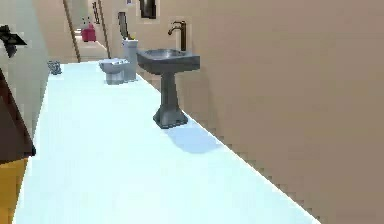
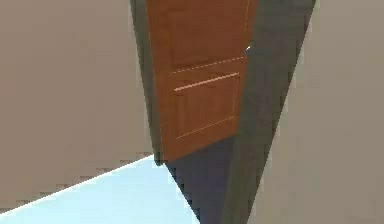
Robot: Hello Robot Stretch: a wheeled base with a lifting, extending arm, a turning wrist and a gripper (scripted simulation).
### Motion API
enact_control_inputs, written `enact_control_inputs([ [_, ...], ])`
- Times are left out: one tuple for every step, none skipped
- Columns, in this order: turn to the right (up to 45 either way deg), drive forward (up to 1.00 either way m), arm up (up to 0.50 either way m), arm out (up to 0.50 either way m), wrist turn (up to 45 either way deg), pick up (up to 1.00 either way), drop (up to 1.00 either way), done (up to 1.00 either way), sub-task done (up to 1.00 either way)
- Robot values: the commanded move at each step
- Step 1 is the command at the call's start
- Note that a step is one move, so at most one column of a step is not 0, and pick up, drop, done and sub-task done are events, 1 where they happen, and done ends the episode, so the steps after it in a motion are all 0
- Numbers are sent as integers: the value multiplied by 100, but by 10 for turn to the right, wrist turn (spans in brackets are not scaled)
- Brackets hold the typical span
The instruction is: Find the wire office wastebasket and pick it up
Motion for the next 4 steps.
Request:
enact_control_inputs([
  [-270,0,0,0,0,0,0,0,0],
  [0,100,0,0,0,0,0,0,0],
  [0,100,0,0,0,0,0,0,0],
  [-30,0,0,0,0,0,0,0,0],
])
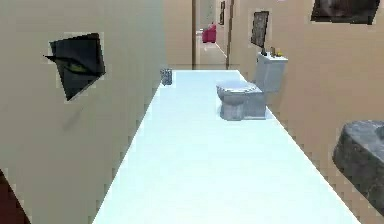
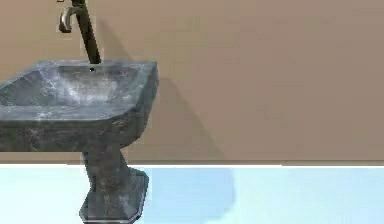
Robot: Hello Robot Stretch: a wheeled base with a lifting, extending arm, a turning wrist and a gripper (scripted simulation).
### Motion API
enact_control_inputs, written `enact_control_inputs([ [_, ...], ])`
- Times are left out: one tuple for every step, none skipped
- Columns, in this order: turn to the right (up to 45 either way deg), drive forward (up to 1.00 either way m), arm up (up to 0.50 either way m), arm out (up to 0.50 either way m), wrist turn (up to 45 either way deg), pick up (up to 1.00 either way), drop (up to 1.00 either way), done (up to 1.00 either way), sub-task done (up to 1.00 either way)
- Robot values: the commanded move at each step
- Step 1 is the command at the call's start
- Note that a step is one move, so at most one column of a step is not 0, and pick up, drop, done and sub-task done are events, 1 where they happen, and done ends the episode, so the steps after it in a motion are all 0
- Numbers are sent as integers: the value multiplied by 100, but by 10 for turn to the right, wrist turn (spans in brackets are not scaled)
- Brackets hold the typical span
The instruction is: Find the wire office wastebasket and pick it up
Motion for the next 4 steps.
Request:
enact_control_inputs([
  [0,90,0,0,0,0,0,0,0],
  [0,55,0,0,0,0,0,0,0],
  [30,0,0,0,0,0,0,0,0],
  [0,100,0,0,0,0,0,0,0],
])
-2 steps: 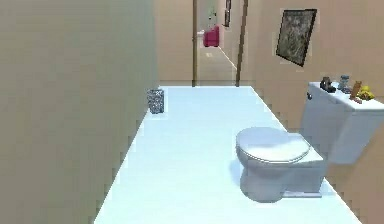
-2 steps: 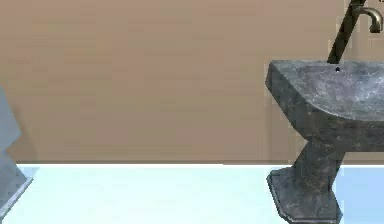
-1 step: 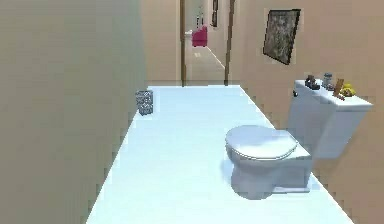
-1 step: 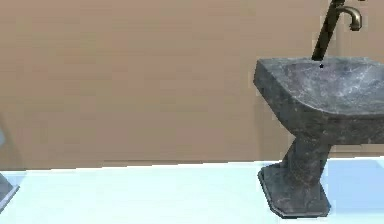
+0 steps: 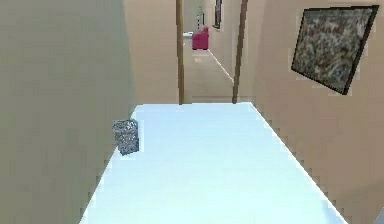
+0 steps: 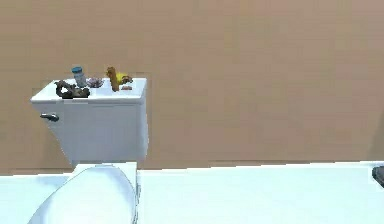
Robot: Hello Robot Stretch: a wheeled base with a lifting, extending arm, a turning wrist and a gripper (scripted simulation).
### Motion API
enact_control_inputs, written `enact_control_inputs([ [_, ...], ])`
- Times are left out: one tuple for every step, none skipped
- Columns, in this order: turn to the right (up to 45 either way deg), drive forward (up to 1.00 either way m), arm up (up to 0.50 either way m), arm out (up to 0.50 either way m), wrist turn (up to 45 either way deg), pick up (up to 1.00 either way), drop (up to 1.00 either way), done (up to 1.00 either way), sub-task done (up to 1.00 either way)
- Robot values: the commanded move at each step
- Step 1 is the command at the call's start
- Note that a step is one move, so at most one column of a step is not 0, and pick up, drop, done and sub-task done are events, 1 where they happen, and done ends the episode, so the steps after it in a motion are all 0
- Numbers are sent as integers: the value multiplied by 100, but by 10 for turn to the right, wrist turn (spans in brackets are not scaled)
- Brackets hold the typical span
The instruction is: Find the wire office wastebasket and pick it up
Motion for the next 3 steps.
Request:
enact_control_inputs([
  [30,0,0,0,0,0,0,0,0],
  [0,5,0,0,0,0,0,0,0],
  [-30,0,0,0,0,0,0,0,0],
])
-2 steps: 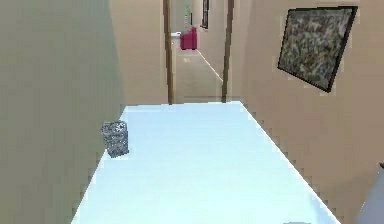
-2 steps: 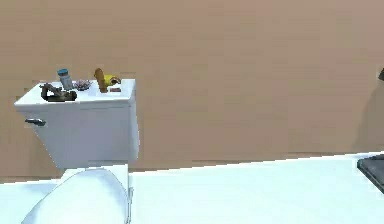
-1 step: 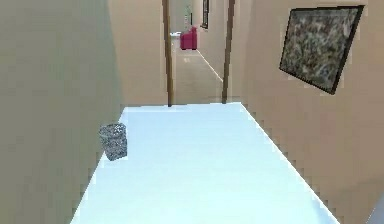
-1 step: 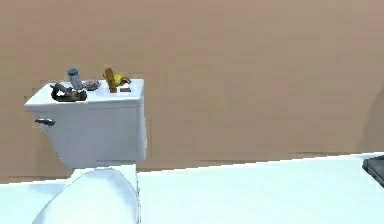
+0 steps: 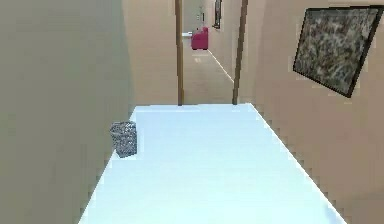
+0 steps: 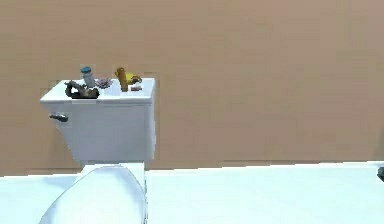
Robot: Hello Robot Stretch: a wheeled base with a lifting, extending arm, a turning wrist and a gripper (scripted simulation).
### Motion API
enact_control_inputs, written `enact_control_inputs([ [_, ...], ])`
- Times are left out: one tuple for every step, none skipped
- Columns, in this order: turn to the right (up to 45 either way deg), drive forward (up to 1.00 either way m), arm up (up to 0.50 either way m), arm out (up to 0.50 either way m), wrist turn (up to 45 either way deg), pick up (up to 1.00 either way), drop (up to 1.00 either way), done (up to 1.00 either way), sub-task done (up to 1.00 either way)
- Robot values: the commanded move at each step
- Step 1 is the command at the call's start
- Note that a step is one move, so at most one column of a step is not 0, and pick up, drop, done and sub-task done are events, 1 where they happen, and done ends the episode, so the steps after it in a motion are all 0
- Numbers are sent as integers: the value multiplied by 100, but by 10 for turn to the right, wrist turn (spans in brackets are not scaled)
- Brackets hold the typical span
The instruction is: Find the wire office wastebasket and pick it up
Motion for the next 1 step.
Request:
enact_control_inputs([
  [0,75,0,0,0,0,0,0,0],
])
